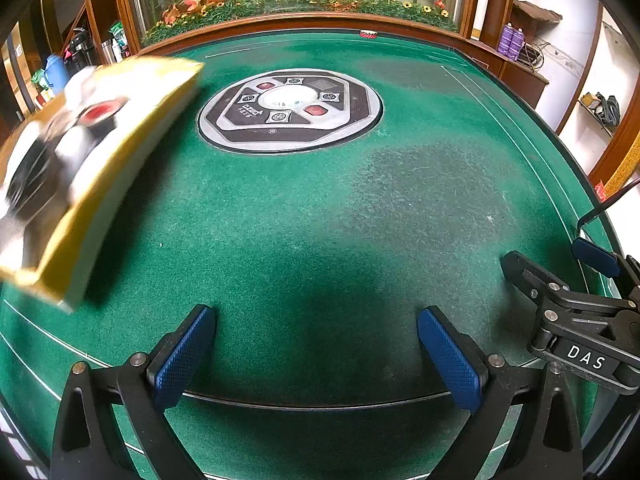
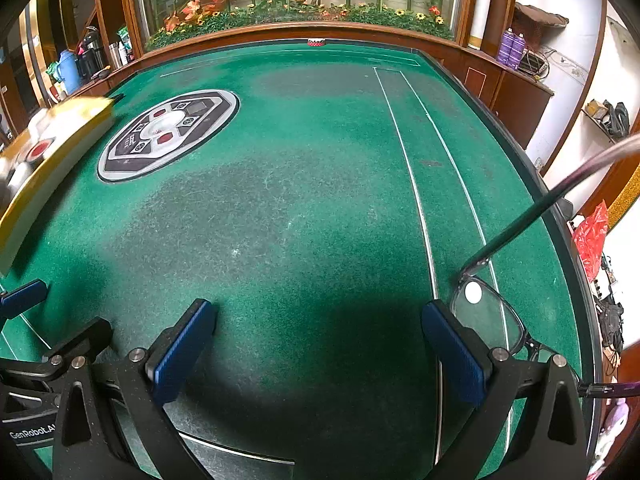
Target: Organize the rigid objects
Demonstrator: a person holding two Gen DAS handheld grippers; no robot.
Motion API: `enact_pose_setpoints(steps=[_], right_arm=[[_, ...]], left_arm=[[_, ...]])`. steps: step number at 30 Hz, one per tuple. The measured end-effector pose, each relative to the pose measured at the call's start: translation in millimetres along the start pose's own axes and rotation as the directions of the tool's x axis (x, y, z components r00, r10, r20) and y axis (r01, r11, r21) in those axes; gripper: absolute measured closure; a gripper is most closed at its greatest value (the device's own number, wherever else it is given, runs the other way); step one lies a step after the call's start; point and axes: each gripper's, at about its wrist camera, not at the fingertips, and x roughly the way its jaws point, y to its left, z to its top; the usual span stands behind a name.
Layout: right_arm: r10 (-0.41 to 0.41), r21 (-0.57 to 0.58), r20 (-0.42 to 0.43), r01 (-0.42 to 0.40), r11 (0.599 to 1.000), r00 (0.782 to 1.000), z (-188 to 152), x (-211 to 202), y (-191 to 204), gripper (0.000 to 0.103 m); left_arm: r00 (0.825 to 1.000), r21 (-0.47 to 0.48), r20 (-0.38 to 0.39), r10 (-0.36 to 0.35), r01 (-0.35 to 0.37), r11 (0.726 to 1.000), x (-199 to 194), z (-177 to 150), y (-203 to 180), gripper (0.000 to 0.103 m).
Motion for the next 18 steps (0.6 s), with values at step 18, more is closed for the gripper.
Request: enact_pose_setpoints(steps=[18], right_arm=[[0.001, -0.001, 0.0, -0.001, 1.0, 1.0, 0.7, 0.8, -1.1, 0.0]], left_arm=[[1.0, 0.0, 0.0, 0.0, 0.0, 1.0, -0.1, 0.0, 0.0, 0.0]])
